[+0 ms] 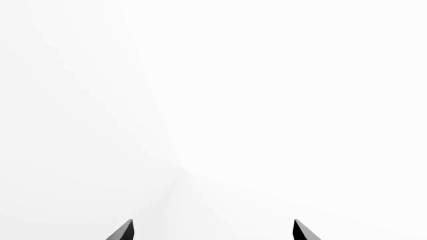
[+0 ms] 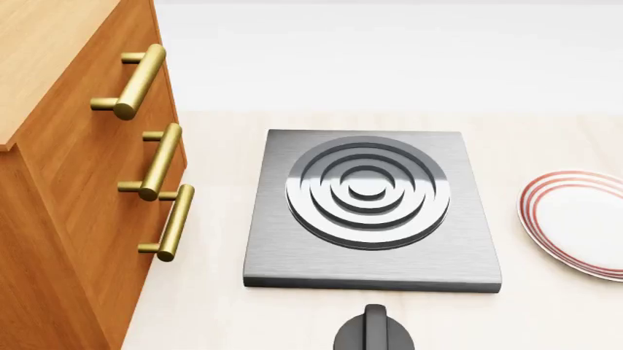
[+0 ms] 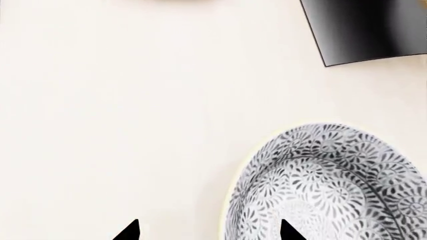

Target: Put the bowl on the stove.

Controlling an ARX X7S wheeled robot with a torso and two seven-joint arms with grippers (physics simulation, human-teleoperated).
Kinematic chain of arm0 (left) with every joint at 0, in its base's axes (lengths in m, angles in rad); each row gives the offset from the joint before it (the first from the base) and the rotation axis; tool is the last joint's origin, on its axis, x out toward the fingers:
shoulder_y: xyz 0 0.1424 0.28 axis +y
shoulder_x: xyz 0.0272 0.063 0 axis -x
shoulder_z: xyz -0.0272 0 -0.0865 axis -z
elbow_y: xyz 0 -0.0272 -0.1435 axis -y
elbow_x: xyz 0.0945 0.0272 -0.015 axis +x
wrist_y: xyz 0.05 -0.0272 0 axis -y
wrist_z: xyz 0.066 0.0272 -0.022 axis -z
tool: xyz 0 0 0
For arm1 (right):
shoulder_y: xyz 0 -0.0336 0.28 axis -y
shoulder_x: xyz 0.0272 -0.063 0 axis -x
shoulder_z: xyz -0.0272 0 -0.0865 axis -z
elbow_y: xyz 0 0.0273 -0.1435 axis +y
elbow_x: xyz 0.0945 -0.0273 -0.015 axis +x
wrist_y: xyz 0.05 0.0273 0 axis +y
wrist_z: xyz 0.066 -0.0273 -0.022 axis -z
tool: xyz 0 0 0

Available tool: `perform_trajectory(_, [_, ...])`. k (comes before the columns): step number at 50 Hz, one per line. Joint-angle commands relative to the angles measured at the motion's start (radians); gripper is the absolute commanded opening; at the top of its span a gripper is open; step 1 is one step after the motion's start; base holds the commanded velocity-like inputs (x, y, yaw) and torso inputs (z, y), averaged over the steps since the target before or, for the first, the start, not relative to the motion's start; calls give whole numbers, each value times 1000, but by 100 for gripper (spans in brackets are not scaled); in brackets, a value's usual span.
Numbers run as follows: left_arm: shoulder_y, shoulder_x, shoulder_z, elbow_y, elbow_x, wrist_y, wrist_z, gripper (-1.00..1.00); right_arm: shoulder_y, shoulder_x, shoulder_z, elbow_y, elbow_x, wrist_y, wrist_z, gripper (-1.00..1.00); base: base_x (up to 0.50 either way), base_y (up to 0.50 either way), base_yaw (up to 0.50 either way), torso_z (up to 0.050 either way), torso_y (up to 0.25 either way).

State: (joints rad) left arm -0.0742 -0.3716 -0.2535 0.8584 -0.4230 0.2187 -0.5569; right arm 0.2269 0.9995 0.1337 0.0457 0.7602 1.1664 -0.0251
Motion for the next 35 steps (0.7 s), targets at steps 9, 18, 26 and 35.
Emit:
perform_trajectory(9, [-4, 13, -14, -7, 32, -18, 6, 100, -31, -44, 25, 36, -37, -31, -4, 100, 0, 0, 0, 0, 0])
perform_trajectory(18, [-4, 10, -14, -6, 32, -18, 3, 100, -30, -64, 22, 56, -40, -47, -4, 100, 0, 0, 0, 0, 0])
perform_trajectory(26, [-1, 9, -12, -6, 34, -17, 1, 100, -44, -68, 22, 57, -41, -53, -5, 100, 0, 0, 0, 0, 0])
perform_trajectory(35, [-1, 6, -9, -4, 35, -17, -2, 100, -84, -66, 39, 43, -40, -63, -2, 100, 0, 0, 0, 0, 0])
